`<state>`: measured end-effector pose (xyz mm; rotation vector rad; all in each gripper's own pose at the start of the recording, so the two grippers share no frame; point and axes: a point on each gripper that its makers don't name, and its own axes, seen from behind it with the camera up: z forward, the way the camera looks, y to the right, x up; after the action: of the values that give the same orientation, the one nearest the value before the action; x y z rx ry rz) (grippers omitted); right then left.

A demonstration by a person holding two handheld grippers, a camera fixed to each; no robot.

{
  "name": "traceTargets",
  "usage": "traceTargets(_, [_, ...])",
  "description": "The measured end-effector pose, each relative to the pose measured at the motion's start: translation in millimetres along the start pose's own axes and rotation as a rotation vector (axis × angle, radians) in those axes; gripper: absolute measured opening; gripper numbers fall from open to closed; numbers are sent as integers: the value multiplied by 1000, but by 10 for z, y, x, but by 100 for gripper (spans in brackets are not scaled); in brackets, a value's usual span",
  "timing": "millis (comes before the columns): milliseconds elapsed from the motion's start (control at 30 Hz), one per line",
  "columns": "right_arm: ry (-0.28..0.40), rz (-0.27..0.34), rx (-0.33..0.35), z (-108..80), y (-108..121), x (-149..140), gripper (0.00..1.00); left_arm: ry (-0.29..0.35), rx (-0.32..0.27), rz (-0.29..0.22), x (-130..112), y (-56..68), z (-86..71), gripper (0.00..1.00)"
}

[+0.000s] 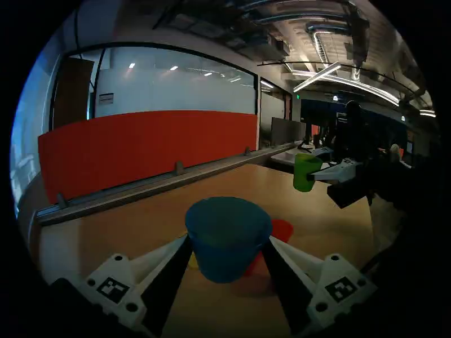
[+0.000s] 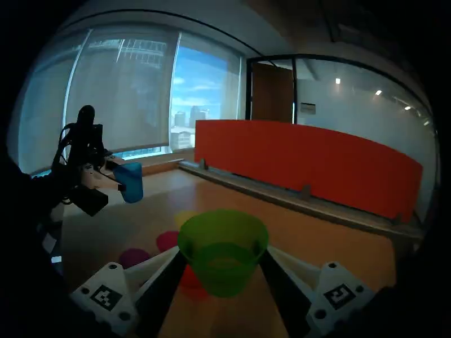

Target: Pour water

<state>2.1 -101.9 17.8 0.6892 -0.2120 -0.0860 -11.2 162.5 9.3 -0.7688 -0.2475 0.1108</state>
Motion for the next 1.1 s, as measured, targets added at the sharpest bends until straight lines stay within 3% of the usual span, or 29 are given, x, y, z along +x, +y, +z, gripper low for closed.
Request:
traceTargets(367, [56,-29,-18,68,-5,95,87,14,-4,3,47,-1,32,84])
traceTargets(1100, [113,-1,-15,176,-9,214,87,49,-6,-8,102,7,35,84])
